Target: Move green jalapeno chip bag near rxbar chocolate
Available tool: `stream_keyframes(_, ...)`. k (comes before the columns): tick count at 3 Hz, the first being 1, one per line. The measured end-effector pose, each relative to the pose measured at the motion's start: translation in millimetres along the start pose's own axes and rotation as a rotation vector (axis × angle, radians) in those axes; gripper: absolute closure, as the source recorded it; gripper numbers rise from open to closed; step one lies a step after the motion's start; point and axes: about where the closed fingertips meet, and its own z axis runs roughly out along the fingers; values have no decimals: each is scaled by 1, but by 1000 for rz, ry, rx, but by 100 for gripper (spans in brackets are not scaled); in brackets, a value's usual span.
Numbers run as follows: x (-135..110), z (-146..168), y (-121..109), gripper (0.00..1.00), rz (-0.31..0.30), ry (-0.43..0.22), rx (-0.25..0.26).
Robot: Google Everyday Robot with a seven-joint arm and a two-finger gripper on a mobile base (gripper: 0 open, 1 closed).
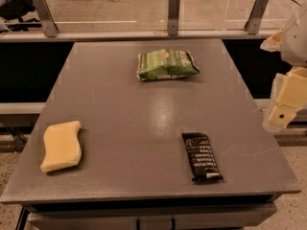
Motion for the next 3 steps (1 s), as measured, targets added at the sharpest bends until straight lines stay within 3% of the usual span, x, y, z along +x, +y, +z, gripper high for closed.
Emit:
stream_keyframes(1,0,0,0,0,0,0,0)
stream_keyframes(2,-4,7,-25,0,-12,-1,69)
stream_keyframes(3,-18,23,-78,0,-45,-31,175)
